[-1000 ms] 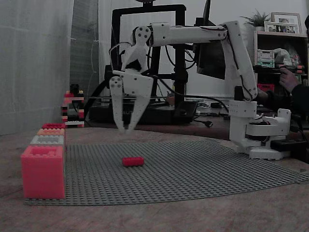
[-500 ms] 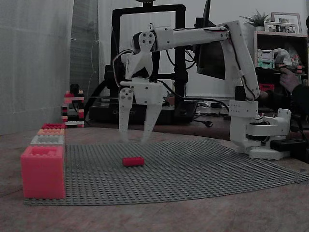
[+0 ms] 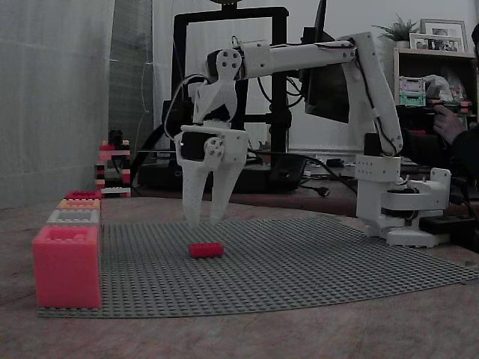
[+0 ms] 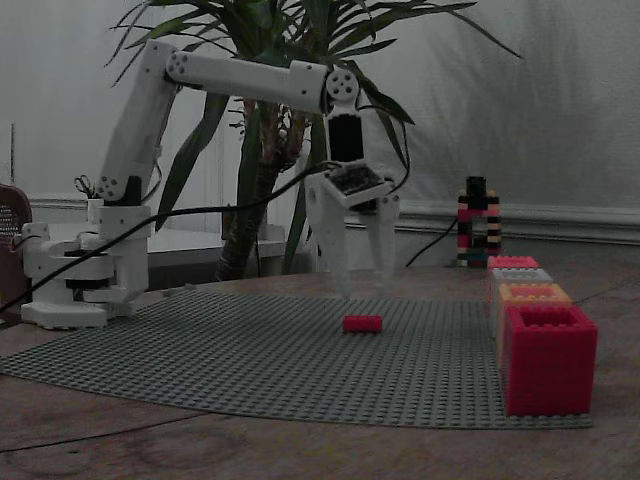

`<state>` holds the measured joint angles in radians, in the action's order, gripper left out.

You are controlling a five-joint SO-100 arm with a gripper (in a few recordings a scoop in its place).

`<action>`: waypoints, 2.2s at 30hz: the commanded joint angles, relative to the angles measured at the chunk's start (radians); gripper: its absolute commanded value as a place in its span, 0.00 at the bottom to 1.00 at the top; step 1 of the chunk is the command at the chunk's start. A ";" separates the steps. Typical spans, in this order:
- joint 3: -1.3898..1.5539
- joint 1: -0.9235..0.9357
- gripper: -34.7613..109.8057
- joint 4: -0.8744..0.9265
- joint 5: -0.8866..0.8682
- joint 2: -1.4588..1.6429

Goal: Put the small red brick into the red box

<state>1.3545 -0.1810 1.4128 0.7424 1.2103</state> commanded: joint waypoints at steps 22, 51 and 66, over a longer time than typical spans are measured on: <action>0.112 -0.040 0.42 -0.183 0.540 0.020; 0.063 -0.034 0.24 -0.357 0.230 -0.017; -0.222 0.298 0.24 -0.611 -0.522 0.035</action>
<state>1.2655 0.0123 0.8253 0.2823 1.1628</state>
